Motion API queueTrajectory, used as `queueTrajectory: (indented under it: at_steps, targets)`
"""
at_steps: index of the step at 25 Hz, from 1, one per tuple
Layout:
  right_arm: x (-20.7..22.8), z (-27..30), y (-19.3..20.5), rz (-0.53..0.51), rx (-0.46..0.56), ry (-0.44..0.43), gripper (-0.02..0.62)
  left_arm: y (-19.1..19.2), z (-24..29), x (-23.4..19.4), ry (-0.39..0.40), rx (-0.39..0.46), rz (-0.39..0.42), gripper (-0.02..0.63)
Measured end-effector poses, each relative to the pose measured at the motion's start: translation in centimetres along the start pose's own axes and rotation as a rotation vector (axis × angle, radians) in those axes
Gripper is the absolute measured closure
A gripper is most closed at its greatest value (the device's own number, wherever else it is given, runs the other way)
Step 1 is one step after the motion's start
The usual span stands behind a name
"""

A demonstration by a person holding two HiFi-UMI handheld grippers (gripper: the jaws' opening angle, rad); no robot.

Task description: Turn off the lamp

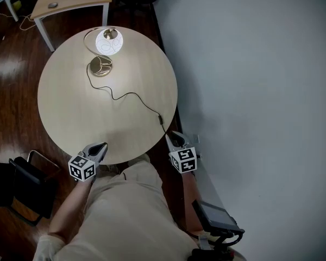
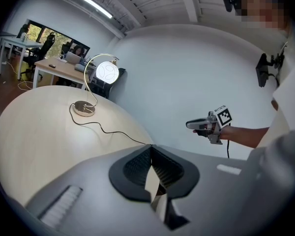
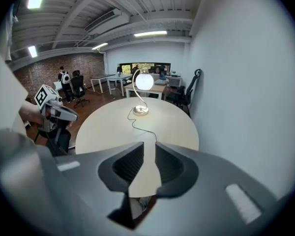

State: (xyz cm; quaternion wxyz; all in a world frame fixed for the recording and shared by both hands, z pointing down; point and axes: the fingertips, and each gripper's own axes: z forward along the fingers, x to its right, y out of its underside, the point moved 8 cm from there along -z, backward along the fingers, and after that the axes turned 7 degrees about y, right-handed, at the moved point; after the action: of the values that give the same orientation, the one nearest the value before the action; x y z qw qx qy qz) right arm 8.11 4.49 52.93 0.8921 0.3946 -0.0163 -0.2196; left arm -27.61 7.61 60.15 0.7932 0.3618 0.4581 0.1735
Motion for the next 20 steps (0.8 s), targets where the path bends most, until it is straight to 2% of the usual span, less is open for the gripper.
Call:
queueTrajectory:
  at_steps: [5, 11, 14, 20]
  targets:
    - [2.6, 2.7, 1.4, -0.027, -0.064, -0.049, 0.529, -0.9, 1.8, 0.0, -0.049, -0.019, -0.023, 0.606]
    - [6.9, 6.6, 3.5, 0.049, -0.116, -0.101, 0.509, -2.9, 5.7, 2.4, -0.063, -0.049, -0.011, 0.606]
    - [7.8, 9.6, 5.1, 0.052, -0.158, -0.134, 0.457, -3.6, 7.7, 3.3, -0.075, -0.067, -0.009, 0.606]
    - [7.9, 15.7, 8.6, 0.045, -0.237, -0.203, 0.457, -5.3, 11.1, 4.2, -0.108, -0.065, -0.025, 0.606]
